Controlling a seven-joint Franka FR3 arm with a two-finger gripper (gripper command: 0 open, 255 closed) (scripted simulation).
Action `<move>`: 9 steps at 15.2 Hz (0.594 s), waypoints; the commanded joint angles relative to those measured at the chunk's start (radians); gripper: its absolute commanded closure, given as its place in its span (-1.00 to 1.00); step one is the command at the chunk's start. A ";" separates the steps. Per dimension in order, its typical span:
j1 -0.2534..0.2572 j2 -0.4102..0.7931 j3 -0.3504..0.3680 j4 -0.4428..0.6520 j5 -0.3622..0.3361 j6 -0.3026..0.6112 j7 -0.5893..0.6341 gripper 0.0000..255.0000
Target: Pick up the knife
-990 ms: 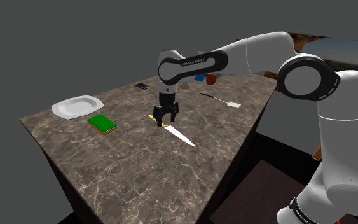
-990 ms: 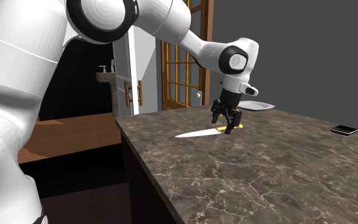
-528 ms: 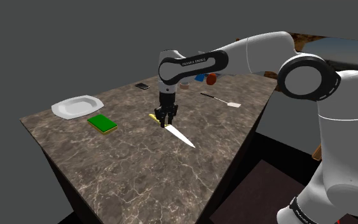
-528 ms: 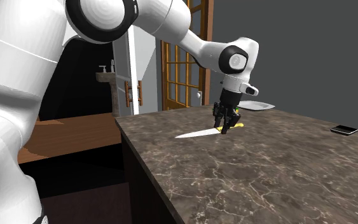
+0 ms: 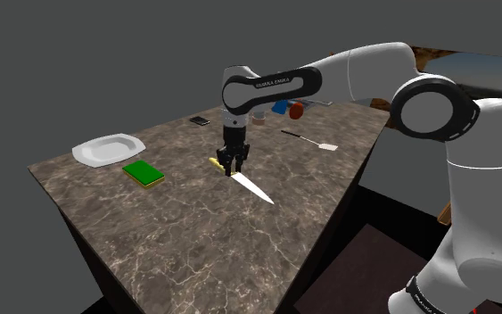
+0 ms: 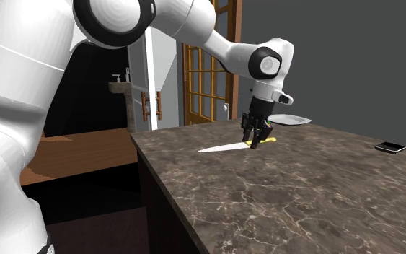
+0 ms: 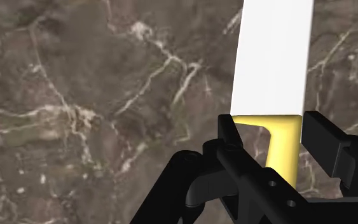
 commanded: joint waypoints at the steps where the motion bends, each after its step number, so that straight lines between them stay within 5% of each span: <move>1: 0.000 -0.005 0.000 0.020 0.000 -0.025 0.003 1.00; 9: -0.001 -0.022 0.002 0.102 0.000 -0.123 0.016 1.00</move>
